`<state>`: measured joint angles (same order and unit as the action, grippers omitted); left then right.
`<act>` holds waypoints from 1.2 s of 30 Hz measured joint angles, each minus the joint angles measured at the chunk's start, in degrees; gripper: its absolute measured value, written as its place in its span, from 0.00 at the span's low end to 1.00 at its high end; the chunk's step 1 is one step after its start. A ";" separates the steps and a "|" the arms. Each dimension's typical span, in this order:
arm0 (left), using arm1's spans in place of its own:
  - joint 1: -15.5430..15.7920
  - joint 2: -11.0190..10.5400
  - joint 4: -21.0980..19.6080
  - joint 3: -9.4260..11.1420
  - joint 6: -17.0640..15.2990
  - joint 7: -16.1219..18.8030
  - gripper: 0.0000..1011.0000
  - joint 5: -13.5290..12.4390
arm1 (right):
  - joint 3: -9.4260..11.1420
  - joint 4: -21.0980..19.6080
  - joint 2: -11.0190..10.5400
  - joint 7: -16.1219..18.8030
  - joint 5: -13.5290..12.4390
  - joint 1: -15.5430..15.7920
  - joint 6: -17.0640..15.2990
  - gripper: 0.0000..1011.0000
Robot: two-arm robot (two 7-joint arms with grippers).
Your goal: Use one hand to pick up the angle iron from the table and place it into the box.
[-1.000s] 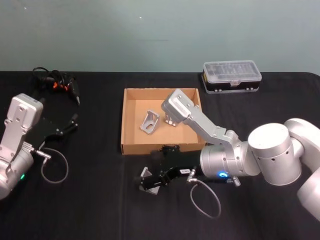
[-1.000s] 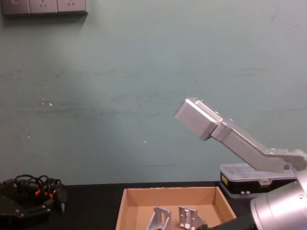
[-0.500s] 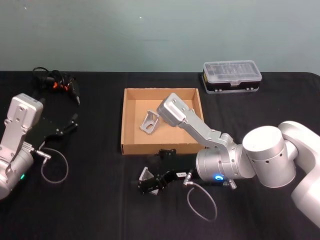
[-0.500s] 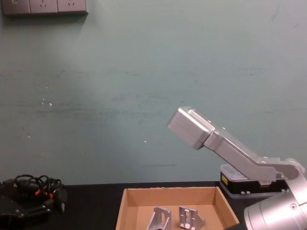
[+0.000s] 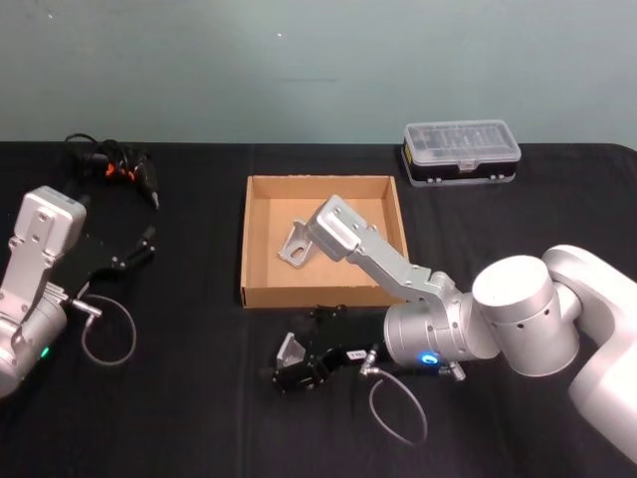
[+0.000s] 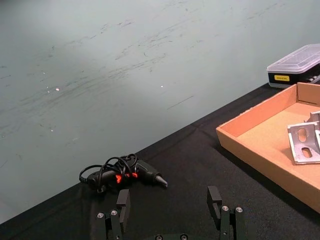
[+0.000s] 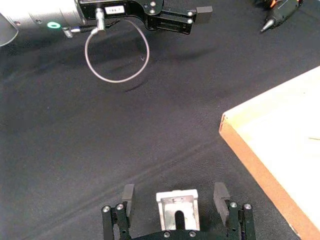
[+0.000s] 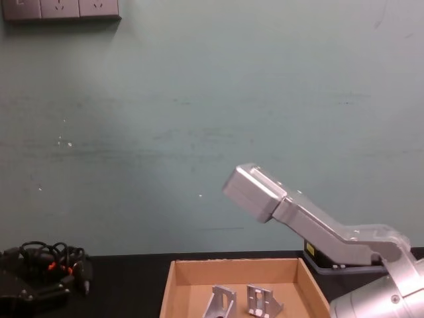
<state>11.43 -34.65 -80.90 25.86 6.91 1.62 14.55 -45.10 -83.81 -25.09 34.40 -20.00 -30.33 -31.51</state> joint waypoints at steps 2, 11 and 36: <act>0.00 0.00 0.00 0.00 0.00 0.00 1.00 0.00 | -0.07 0.37 0.19 0.08 0.14 -0.07 0.11 0.99; 0.00 0.00 0.01 0.00 0.00 0.00 1.00 0.00 | -0.64 2.61 1.59 0.45 1.17 -0.87 0.90 0.99; 0.00 0.00 0.00 0.00 0.00 0.00 1.00 0.00 | -0.49 2.24 1.40 0.38 1.01 -0.72 0.86 0.50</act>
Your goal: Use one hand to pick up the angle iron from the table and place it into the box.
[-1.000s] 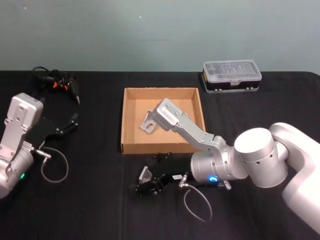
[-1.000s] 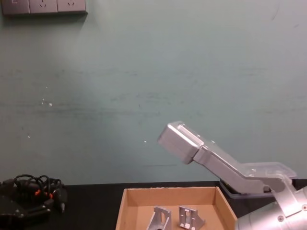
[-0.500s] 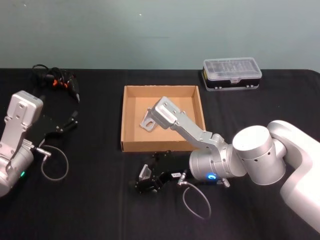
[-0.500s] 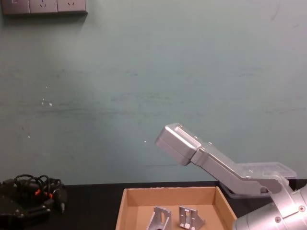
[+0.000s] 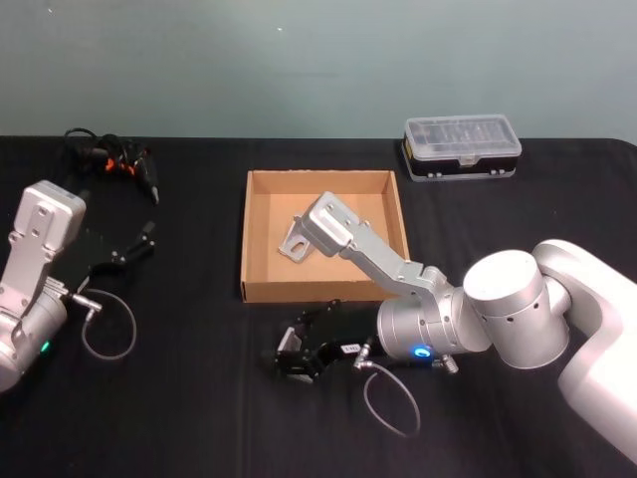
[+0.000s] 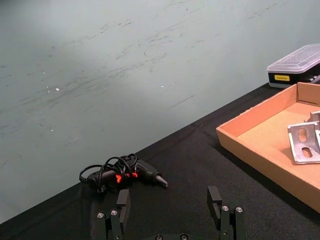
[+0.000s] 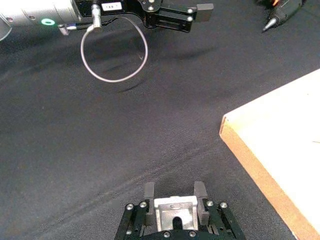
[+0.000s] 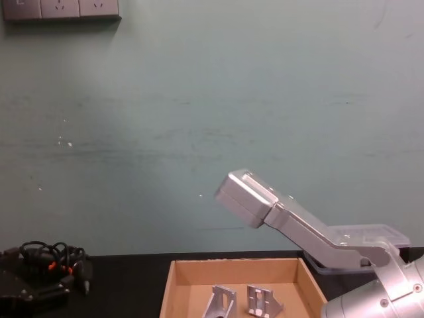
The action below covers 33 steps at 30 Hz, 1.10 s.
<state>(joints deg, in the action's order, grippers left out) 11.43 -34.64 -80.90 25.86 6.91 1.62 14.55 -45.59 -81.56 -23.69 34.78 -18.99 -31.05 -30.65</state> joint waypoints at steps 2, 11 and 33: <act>0.00 0.00 0.00 0.00 0.00 0.00 1.00 0.00 | 0.01 -0.01 -0.01 0.00 -0.01 0.01 -0.01 0.46; 0.00 0.00 0.00 0.00 0.00 0.00 1.00 0.00 | 0.01 -0.06 -0.04 -0.02 -0.04 0.03 -0.05 0.45; 0.00 0.00 0.00 0.00 0.00 0.00 1.00 0.00 | 5.13 -1.80 0.03 -1.28 -3.82 -2.26 1.10 0.45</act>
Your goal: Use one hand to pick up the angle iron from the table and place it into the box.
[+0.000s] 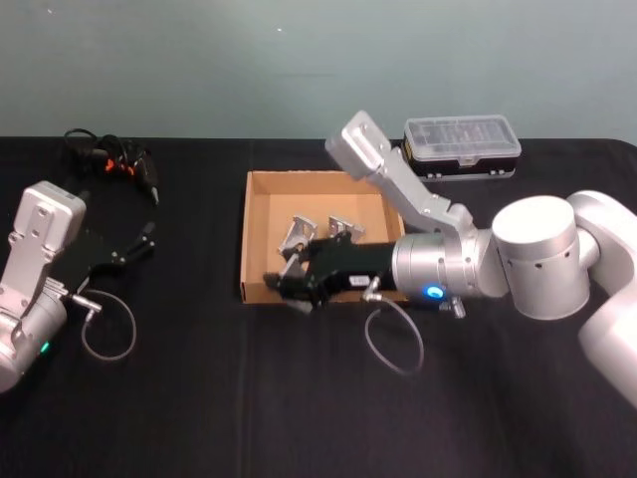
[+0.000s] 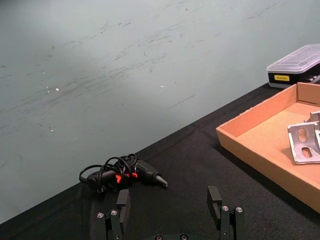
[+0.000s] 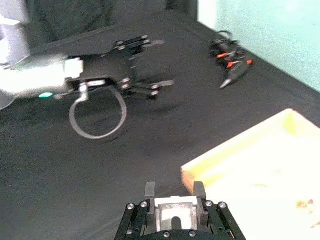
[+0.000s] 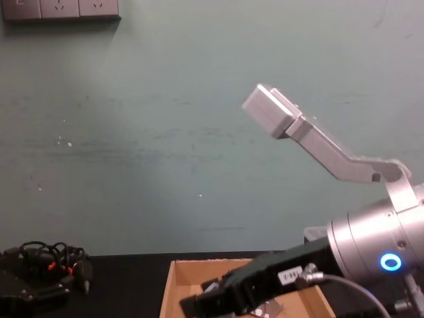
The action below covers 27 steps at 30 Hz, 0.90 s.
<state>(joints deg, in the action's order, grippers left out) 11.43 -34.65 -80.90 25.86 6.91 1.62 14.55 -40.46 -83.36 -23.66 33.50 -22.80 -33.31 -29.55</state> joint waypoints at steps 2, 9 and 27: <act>0.00 0.00 0.00 0.00 0.00 0.00 1.00 0.00 | 0.36 1.60 0.57 -0.38 -0.28 -0.84 0.24 0.45; 0.00 0.00 0.00 0.00 0.00 0.00 1.00 0.00 | 0.85 6.43 2.19 -1.53 -0.46 -2.67 0.93 0.45; 0.00 0.00 0.00 0.00 0.00 0.00 1.00 0.00 | 1.78 14.68 4.67 -3.22 1.55 -3.76 3.73 0.45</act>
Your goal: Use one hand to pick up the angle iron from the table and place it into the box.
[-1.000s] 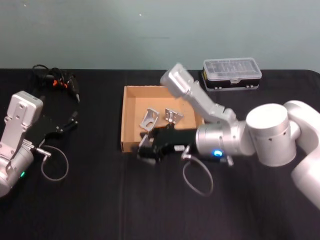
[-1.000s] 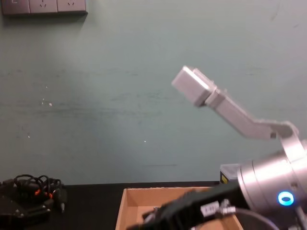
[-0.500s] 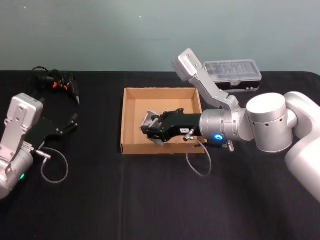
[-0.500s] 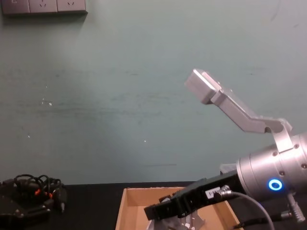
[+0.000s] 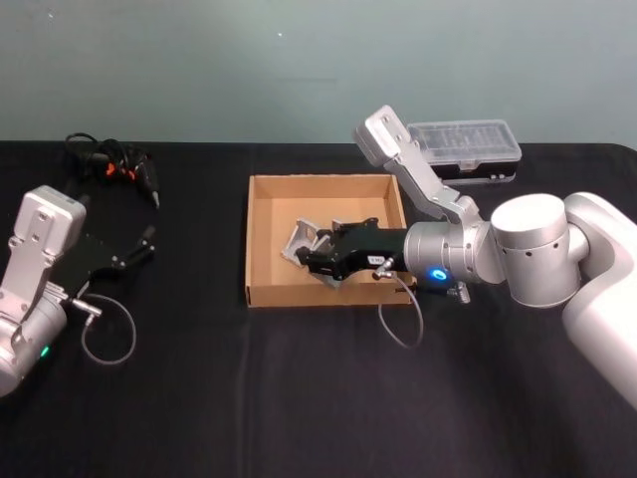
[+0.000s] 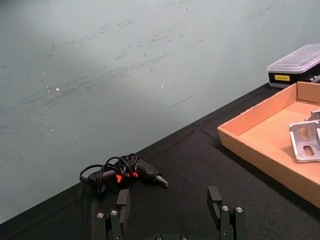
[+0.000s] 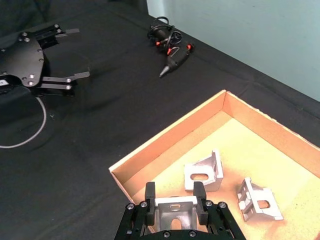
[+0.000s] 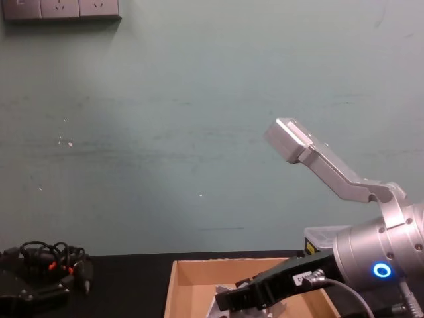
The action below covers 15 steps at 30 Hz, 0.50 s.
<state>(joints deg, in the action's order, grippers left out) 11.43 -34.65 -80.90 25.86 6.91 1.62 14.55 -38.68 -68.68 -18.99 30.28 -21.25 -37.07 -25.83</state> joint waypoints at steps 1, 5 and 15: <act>0.00 0.00 0.00 0.00 0.00 0.00 1.00 0.00 | 0.00 0.00 0.00 0.00 0.00 0.00 0.00 0.45; 0.00 0.00 0.00 0.00 0.00 0.00 1.00 0.00 | 0.18 0.73 0.34 -0.05 0.65 -0.09 0.18 0.45; 0.00 0.00 0.00 0.00 0.00 0.00 1.00 0.00 | 0.96 0.54 0.58 0.00 1.41 0.07 -0.07 0.45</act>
<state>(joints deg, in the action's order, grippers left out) 11.43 -34.65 -80.90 25.86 6.91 1.62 14.55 -37.72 -68.14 -18.41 30.28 -19.84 -37.00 -25.90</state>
